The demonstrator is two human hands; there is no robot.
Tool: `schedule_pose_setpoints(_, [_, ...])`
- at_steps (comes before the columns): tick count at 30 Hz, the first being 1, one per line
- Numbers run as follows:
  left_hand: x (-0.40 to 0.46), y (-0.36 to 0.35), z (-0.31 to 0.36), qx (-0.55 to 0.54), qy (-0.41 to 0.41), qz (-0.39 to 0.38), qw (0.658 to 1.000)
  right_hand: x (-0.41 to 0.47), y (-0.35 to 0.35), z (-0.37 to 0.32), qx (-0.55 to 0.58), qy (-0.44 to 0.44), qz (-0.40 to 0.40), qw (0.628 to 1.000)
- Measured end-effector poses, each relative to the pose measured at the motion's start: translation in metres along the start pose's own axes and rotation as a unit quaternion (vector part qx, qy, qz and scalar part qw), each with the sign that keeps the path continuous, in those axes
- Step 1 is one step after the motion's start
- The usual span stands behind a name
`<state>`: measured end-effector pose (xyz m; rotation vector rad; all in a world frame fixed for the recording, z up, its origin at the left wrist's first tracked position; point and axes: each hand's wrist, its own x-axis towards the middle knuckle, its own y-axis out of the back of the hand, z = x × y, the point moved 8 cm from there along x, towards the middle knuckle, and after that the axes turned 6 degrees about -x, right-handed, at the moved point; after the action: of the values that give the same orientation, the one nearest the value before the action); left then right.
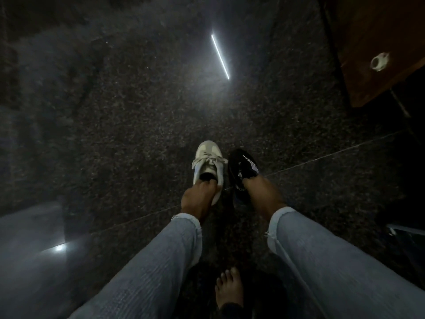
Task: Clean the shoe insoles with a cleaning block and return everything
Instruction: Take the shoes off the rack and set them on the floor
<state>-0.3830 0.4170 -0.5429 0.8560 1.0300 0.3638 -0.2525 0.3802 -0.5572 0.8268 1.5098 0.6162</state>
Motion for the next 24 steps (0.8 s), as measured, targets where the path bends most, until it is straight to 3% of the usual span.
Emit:
schedule_pose_setpoints(5, [0.029, -0.016, -0.02, -0.006, 0.018, 0.015, 1.0, 0.023, -0.02, 0.002, -0.031, -0.017, 0.03, 0.999])
schedule_pose_setpoints(12, [0.004, -0.037, -0.021, 0.034, 0.039, -0.016, 0.999, -0.006, -0.056, -0.015, 0.026, -0.012, -0.026, 0.999])
schedule_pose_setpoints(17, [-0.018, 0.001, 0.002, 0.073, 0.028, 0.018, 0.997, -0.038, -0.013, -0.005, 0.048, -0.031, -0.001, 0.998])
schedule_pose_setpoints(24, [-0.071, 0.083, 0.088, 0.077, -0.024, 0.06, 0.995, -0.13, 0.087, 0.018, 0.063, -0.067, 0.1, 0.991])
